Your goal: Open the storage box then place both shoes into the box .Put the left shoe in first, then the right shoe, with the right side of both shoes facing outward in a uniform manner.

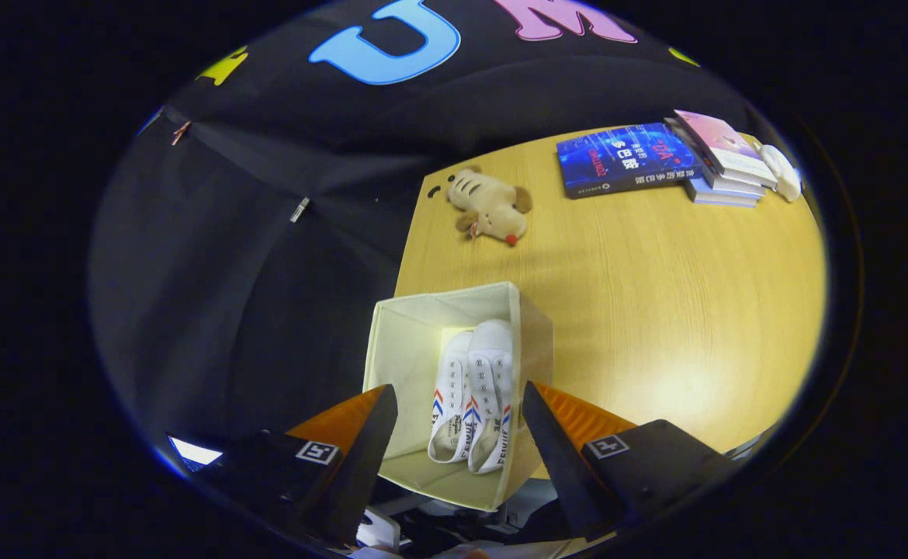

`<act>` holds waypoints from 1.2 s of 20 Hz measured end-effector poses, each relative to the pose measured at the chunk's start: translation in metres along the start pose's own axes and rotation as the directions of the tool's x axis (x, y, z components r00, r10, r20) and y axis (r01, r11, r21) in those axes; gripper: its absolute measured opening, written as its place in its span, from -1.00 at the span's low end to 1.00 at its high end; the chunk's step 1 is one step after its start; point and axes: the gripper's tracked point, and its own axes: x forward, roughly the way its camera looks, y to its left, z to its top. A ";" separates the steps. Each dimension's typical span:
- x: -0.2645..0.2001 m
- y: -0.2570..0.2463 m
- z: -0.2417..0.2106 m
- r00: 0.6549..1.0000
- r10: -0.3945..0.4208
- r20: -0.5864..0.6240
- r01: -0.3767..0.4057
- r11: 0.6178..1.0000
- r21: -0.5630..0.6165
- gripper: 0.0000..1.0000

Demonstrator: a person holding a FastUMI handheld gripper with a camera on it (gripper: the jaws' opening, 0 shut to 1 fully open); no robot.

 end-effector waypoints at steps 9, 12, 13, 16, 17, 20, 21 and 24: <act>-0.069 -0.088 0.064 0.927 -0.168 0.337 0.233 0.958 -0.166 0.97; -0.097 -0.115 0.089 0.867 -0.208 0.453 0.327 0.923 -0.201 0.97; -0.108 -0.122 0.097 0.844 -0.214 0.492 0.356 0.910 -0.213 0.97; -0.141 -0.134 0.115 0.771 -0.220 0.598 0.428 0.874 -0.231 0.97; -0.153 -0.136 0.118 0.748 -0.217 0.627 0.446 0.864 -0.233 0.97; -0.182 -0.140 0.130 0.679 -0.191 0.709 0.472 0.853 -0.222 0.97; -0.191 -0.142 0.133 0.659 -0.188 0.728 0.485 0.846 -0.221 0.97; -0.215 -0.150 0.135 0.611 -0.192 0.768 0.533 0.817 -0.220 0.97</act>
